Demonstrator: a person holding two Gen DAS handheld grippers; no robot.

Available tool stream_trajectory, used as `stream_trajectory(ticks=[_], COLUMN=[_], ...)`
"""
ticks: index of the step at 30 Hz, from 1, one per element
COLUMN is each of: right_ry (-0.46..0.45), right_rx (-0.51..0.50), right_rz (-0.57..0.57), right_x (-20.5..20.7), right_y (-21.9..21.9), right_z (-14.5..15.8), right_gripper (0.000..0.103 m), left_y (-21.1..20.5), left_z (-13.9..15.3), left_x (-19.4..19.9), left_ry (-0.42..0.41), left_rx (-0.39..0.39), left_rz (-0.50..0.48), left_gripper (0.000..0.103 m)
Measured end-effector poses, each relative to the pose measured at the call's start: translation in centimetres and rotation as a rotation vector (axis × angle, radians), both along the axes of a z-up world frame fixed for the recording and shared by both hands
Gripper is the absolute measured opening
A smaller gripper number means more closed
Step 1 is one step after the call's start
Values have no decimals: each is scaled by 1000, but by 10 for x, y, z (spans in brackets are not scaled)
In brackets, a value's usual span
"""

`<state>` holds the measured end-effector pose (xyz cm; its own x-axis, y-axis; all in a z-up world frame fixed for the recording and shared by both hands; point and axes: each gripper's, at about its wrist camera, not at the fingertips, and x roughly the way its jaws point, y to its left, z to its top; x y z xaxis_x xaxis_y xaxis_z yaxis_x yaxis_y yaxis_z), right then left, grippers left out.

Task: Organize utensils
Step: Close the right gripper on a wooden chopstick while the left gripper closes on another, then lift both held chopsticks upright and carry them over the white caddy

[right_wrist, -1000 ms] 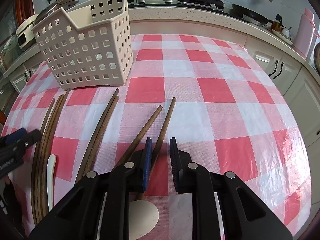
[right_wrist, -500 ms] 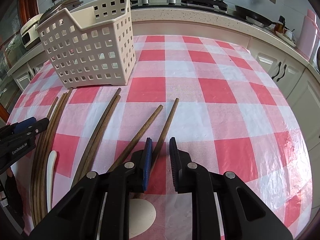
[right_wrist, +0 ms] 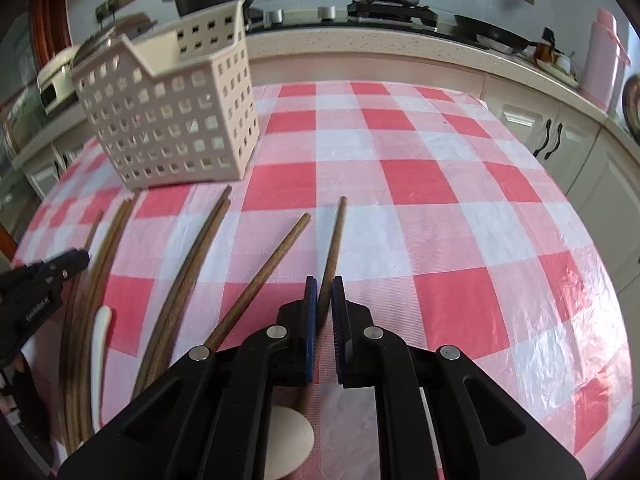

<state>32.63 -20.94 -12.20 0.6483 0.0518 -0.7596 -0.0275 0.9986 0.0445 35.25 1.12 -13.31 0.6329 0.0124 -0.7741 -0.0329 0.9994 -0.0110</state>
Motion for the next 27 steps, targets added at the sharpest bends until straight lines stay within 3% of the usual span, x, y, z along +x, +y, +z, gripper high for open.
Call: stream_trajectory(ticks=[9,27], right_ry=[-112,-390], right_rx=[95,90], right_rz=[-13,18], right_x=[-18,-68], right_y=[-11,-6], right_z=[19,104], right_gripper=[9,8], left_y=[10,19], left_z=[4,94], left_x=[-14,-84], left_ry=[-5,-277], left_rx=[-96,-108], left_rz=[-4,8], left_gripper=[6,6])
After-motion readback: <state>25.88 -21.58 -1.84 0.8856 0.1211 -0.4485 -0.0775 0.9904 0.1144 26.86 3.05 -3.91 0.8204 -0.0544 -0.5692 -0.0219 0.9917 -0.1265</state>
